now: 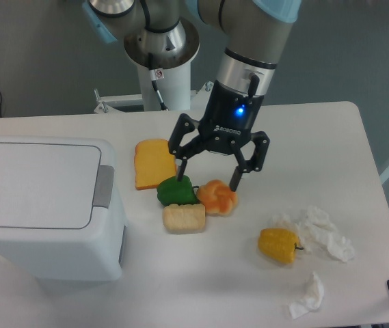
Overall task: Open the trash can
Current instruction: 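Move the gripper over the food toward the trash can lid edge, then lower the gripper fingers onto the lid edge beside the grey latch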
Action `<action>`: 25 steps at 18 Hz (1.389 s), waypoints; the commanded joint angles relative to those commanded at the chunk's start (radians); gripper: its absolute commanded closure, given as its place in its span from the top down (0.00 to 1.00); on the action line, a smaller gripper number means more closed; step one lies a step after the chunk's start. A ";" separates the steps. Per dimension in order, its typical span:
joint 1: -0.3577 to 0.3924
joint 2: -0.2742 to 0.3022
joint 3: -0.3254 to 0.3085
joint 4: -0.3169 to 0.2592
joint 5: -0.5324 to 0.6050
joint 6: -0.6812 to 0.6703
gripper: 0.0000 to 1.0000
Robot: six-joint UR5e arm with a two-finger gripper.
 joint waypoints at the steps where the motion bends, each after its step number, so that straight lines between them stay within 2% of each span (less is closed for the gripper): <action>1: 0.000 -0.002 -0.002 0.000 -0.011 -0.020 1.00; 9: -0.057 -0.008 -0.020 -0.005 -0.028 -0.036 1.00; 11: -0.061 -0.008 -0.037 -0.003 -0.028 -0.034 1.00; 25: -0.086 -0.022 -0.040 -0.003 -0.042 -0.034 1.00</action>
